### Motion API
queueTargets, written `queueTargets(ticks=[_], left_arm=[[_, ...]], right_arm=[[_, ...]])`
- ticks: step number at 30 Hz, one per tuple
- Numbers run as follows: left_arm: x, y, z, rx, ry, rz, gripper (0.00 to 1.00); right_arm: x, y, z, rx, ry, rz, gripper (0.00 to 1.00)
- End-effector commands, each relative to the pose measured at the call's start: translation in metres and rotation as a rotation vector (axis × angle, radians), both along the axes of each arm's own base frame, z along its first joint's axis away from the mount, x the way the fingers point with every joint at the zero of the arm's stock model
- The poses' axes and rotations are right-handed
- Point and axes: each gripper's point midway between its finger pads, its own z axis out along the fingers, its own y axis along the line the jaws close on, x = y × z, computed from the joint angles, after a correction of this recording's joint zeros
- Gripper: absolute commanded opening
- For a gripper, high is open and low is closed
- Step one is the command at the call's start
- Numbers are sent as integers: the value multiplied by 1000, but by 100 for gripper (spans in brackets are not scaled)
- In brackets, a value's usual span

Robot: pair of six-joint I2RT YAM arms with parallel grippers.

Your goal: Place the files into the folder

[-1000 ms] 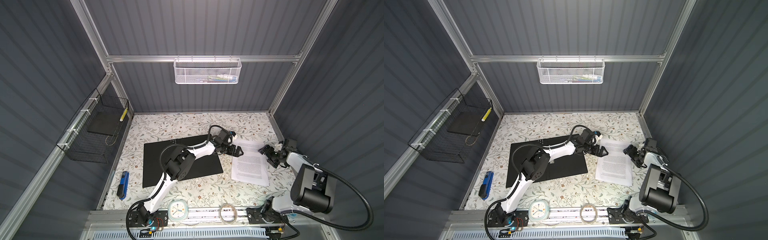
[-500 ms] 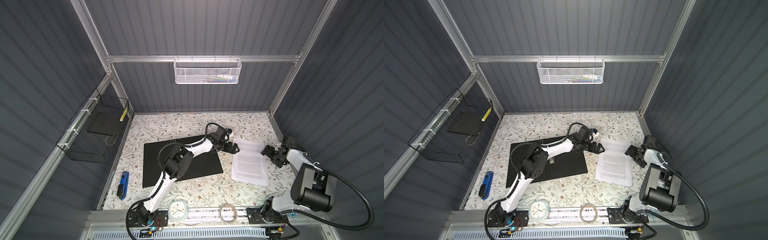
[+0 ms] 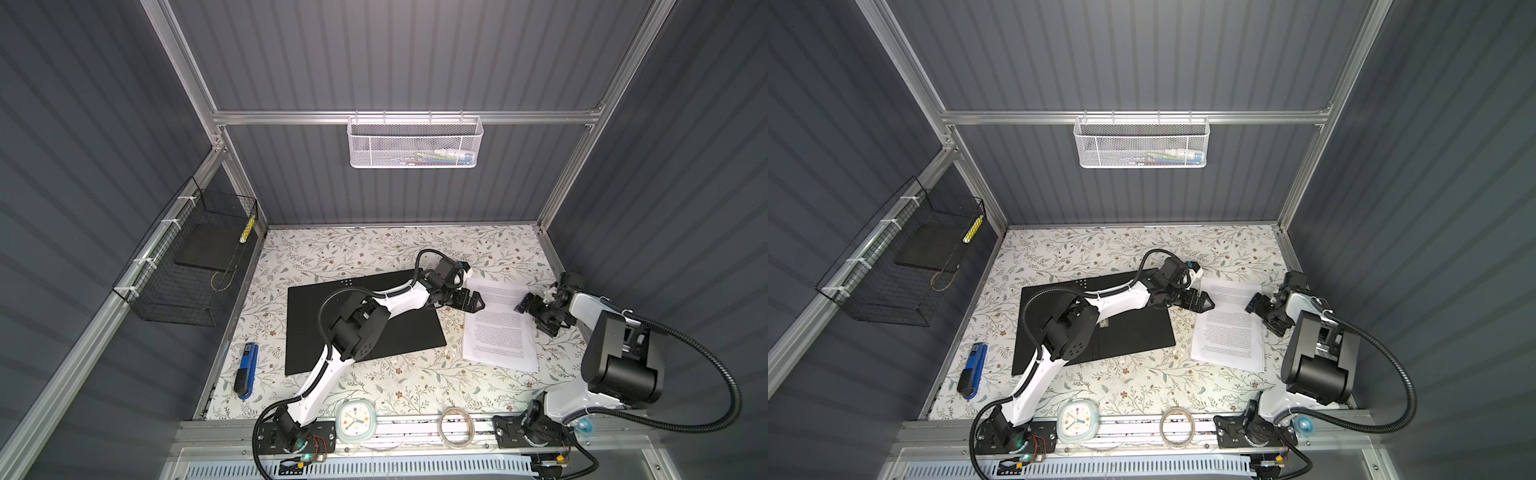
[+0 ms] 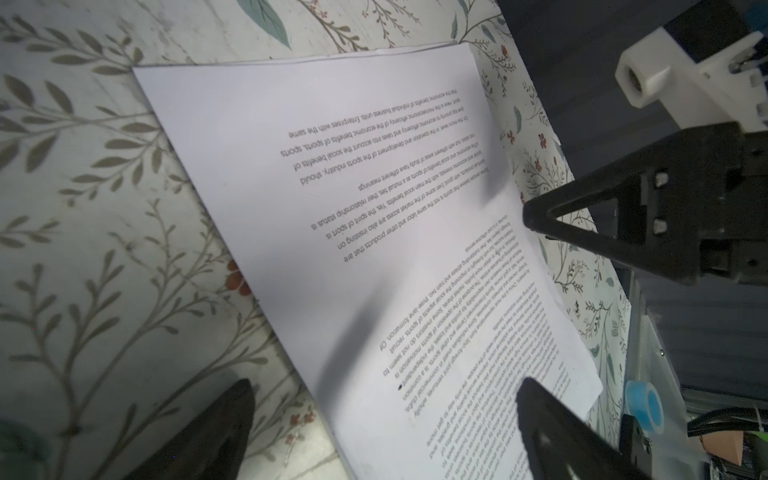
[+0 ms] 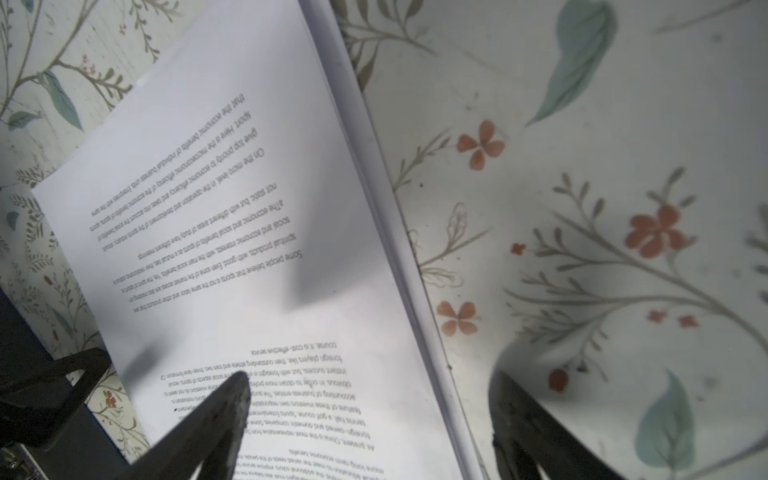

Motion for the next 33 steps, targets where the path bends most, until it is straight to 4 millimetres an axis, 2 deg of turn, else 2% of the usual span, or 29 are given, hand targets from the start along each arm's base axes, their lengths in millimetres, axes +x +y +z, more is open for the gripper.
queueTargets(ticks=[1,9,17,26,33], left_arm=[[-27,26,-64,160,162,9,99],[-28,24,-69,166,168,4,99],[-42,17,-66,156,214,-25,99],[-45,10,-67,143,222,-26,99],[-44,13,-74,166,218,-22,99]], right_arm=[[0,8,-6,38,11,18,89],[0,7,-6,36,19,13,89],[-1,9,-7,46,31,18,88],[0,10,-8,40,24,30,88],[4,24,-16,114,19,49,87]])
